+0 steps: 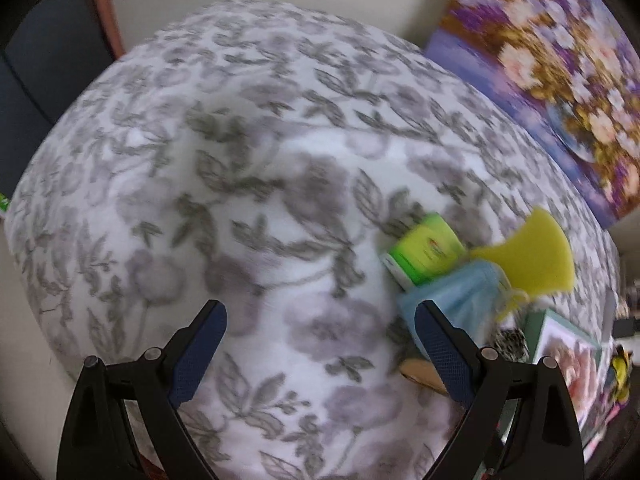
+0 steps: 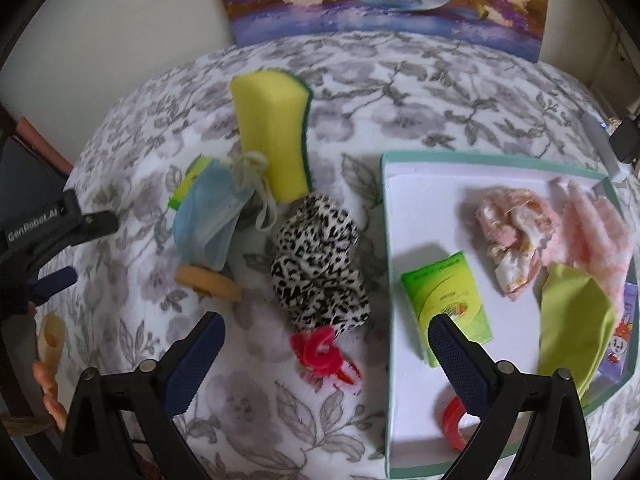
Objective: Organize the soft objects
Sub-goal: 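Move both tools back from the tray to the pile, then grasp the beige round puff with left tool while right tool grasps red hair tie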
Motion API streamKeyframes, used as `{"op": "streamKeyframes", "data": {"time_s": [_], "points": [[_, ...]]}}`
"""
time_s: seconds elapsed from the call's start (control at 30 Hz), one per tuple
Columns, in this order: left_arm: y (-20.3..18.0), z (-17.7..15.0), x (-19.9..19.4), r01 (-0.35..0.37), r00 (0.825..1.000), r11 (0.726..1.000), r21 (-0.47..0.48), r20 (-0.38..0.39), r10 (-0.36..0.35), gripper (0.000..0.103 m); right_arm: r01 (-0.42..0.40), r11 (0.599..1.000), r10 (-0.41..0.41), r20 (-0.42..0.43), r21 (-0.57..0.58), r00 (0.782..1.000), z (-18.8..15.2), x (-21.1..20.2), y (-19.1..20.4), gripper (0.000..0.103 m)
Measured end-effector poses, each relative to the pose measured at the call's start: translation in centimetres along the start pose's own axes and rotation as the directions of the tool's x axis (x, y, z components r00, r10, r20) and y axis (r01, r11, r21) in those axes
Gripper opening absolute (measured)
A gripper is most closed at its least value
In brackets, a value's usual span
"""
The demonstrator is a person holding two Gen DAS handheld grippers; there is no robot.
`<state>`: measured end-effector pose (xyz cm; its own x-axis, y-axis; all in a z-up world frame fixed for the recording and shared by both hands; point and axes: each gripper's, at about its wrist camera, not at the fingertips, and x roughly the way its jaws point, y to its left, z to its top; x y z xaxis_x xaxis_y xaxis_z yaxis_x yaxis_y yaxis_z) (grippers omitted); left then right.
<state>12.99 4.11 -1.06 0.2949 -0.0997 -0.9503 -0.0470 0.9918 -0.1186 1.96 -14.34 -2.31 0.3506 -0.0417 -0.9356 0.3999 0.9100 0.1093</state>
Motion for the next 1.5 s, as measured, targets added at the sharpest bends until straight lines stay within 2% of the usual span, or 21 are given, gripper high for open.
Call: {"op": "streamKeyframes", "data": {"time_s": [0.1,0.27,0.47,0.67,0.77,0.83,0.9,1.17,1.23,1.37,1.5], "points": [[-1.1,-0.4,0.4,0.027,0.999,0.999,0.036,-0.046,-0.025,0.095,-0.014,1.0,0.014,-0.026,-0.005,1.0,-0.3,0.6,0.2,0.092],[-2.8,-1.2,1.1,0.058,0.992,0.994,0.096,-0.116,-0.046,0.095,-0.01,1.0,0.01,-0.059,-0.014,0.998,-0.7,1.6,0.5,0.09],[-4.3,-1.8,1.7,0.09,0.984,0.984,0.155,-0.166,-0.064,0.095,0.004,1.0,-0.005,-0.059,-0.019,0.998,-0.8,1.4,0.6,0.085],[-5.4,-2.3,1.8,0.082,0.983,0.973,0.215,-0.176,-0.044,0.095,-0.018,1.0,0.018,-0.048,-0.001,0.999,-0.6,0.7,0.2,0.08],[-5.7,-2.5,2.0,0.075,0.982,0.968,0.238,-0.184,-0.031,0.095,-0.03,0.999,0.03,-0.043,-0.012,0.999,-0.5,0.5,0.5,0.074],[-6.0,-2.7,2.2,0.073,0.982,0.965,0.25,-0.188,-0.026,0.095,-0.03,0.999,0.028,-0.054,-0.029,0.998,-0.6,0.7,0.8,0.073],[-6.2,-2.8,2.4,0.069,0.981,0.963,0.26,-0.193,-0.018,0.095,-0.025,0.999,0.023,-0.067,-0.038,0.998,-0.7,1.0,1.0,0.067],[-7.0,-3.5,3.0,0.079,0.977,0.957,0.281,-0.214,-0.018,0.095,-0.015,0.999,0.009,-0.126,-0.049,0.992,-1.1,2.7,0.6,0.056],[-7.3,-3.8,3.3,0.088,0.974,0.955,0.284,-0.226,-0.023,0.095,-0.018,0.999,0.012,-0.136,-0.049,0.991,-1.2,3.0,0.6,0.056],[-7.9,-4.3,3.9,0.113,0.968,0.953,0.28,-0.246,-0.043,0.092,-0.014,0.998,0.006,-0.157,-0.054,0.988,-1.4,3.5,0.7,0.051],[-8.4,-4.3,4.5,0.143,0.964,0.948,0.285,-0.259,-0.068,0.079,-0.014,0.998,0.004,-0.161,-0.056,0.987,-1.5,3.6,0.7,0.05]]}}
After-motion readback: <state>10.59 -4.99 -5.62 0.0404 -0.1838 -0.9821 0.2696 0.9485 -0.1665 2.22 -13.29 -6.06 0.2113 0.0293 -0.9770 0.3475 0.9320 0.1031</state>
